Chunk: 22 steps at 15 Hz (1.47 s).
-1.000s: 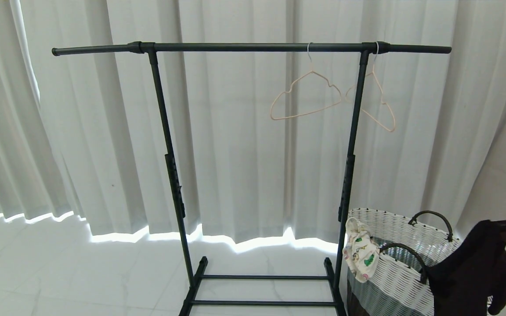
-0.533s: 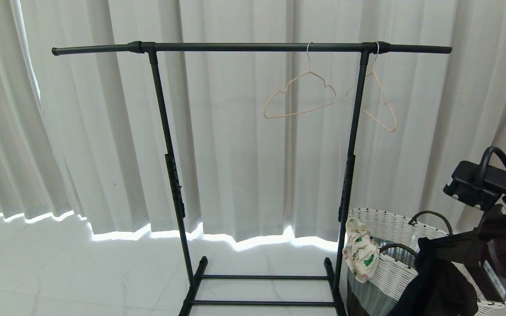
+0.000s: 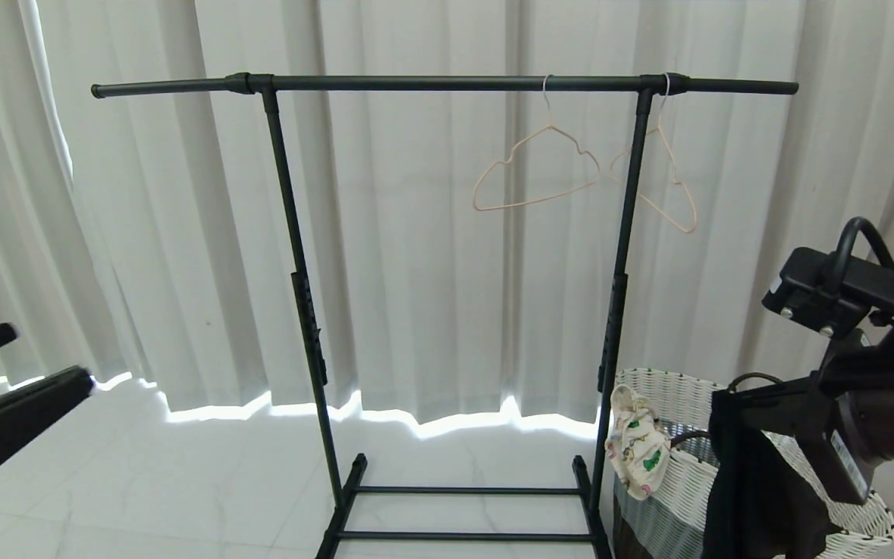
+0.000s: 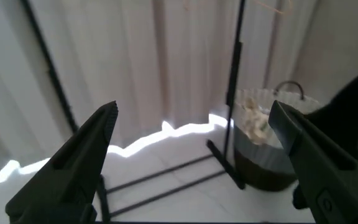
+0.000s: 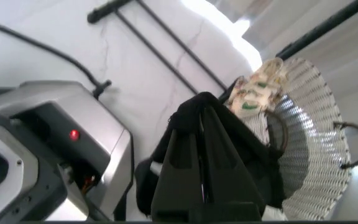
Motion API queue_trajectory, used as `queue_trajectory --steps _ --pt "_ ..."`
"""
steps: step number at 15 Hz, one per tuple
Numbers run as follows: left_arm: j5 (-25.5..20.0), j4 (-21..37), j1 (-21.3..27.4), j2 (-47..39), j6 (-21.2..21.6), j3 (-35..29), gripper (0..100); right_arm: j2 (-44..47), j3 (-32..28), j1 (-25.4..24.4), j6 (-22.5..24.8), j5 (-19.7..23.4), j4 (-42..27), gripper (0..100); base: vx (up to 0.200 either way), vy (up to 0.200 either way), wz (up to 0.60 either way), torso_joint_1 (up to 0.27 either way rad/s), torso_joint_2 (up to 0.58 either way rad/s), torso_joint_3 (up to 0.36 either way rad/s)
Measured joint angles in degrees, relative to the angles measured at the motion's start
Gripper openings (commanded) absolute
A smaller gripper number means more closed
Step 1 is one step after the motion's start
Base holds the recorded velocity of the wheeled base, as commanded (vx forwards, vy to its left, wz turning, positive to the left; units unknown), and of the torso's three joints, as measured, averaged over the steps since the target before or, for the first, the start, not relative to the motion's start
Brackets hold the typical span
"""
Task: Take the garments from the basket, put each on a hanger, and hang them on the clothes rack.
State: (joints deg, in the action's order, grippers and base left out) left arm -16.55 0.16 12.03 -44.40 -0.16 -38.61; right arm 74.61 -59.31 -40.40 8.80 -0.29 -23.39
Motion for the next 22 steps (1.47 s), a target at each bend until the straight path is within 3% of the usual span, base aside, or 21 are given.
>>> queue_trajectory --steps 4,8,10,14,18,22 --pt "4.02 -1.94 18.79 -18.12 -4.51 -5.02 100 2.27 -0.85 -1.71 -0.05 0.02 7.5 0 0.0 0.0 0.0 0.0 0.0 0.0" --pt "12.18 -10.75 35.57 -35.08 -9.96 -8.24 100 3.62 -1.6 -3.19 -0.16 0.59 10.68 0 0.0 0.0 0.0 0.0 0.0 0.0" --pt "13.71 -15.42 41.3 -41.73 -11.08 -9.22 100 4.14 -1.8 -4.06 -0.29 0.67 12.31 0 0.0 0.0 0.0 0.0 0.0 0.0" --pt "14.18 -21.66 45.07 -51.99 -11.96 -10.56 100 4.44 -1.91 -6.38 -0.44 0.73 12.51 0 0.0 0.0 0.0 0.0 0.0 0.0" --pt "14.42 -22.13 44.69 -60.45 -17.05 -19.14 100 3.71 -1.91 -7.34 -0.49 0.73 12.48 0 0.0 0.0 0.0 0.0 0.0 0.0" --pt "16.58 -22.05 44.11 -66.9 -17.74 -22.6 100 2.57 -1.83 -7.47 -0.49 0.72 12.37 0 0.0 0.0 0.0 0.0 0.0 0.0"
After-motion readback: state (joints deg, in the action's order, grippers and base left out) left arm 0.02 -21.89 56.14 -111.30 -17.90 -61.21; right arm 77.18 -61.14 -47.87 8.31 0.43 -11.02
